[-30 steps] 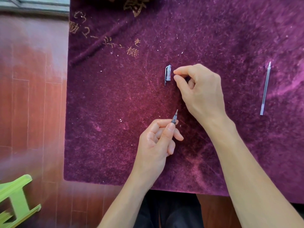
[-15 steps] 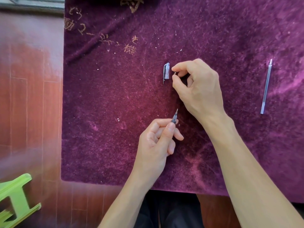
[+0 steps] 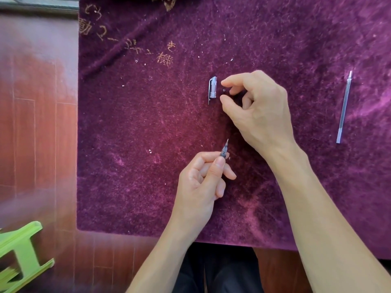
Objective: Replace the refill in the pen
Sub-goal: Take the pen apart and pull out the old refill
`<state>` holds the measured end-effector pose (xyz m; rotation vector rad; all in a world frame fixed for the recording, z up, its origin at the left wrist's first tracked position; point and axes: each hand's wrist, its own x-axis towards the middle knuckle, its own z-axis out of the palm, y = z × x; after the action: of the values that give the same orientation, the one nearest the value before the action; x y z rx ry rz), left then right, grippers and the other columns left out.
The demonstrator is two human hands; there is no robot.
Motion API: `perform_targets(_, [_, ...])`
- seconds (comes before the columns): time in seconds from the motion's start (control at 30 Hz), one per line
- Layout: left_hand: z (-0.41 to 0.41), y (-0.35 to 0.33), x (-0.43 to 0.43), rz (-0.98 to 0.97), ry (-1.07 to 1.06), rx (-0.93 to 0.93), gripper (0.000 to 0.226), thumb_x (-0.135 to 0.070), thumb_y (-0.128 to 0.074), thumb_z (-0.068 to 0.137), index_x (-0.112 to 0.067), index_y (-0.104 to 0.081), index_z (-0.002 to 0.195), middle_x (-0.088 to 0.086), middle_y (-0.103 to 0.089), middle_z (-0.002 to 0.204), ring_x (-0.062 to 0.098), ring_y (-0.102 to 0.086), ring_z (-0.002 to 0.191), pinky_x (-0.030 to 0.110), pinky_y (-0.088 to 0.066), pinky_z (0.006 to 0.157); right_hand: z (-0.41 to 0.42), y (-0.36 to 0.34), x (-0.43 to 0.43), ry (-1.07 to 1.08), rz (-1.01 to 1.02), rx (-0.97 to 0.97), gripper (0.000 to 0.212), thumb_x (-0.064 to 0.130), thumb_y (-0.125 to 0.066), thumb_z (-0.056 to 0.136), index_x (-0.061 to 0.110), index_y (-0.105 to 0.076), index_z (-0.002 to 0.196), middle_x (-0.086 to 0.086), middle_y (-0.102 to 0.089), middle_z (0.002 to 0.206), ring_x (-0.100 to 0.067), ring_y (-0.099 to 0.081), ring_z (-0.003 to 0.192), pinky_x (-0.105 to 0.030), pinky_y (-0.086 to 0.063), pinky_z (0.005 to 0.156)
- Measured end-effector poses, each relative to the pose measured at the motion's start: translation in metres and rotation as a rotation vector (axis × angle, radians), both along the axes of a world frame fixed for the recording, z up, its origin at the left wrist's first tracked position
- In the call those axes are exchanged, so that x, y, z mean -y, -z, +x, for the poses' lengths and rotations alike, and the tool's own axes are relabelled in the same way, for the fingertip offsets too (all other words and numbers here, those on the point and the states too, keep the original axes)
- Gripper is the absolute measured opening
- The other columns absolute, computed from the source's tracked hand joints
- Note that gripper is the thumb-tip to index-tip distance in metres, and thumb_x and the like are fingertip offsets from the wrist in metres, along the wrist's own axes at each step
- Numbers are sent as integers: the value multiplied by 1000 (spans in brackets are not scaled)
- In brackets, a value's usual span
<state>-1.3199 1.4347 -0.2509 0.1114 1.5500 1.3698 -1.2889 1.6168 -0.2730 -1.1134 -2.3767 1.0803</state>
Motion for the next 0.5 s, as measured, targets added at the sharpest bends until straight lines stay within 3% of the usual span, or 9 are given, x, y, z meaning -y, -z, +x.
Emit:
perform_targets(0.07, [0,-1,0,-5,-4,-1,15,-21,-53,106,-15,-66,108,-2,-73,81,6,-46,49,18,-38,46,9,-8,0,65,-100,-77,17,21,-78,92,23,-79,109,2,-72,94,-4,-47,52,-14,-46,63])
perform_targets(0.23, [2,-6,-1,-5,-12,3,18,-19,-52,105,-8,-65,111,-1,-72,80,8,-45,50,20,-36,46,56,-26,12,190,-508,-259,12,24,-73,99,27,-83,105,21,-76,83,8,-64,69,-7,-48,67])
perform_targets(0.5, [17,-7,-2,15,-1,-1,20,-17,-52,105,-4,-66,114,-1,-70,78,8,-47,49,20,-37,45,95,-23,55,115,-788,-219,14,17,-71,102,22,-84,105,22,-76,77,9,-69,70,-4,-50,66])
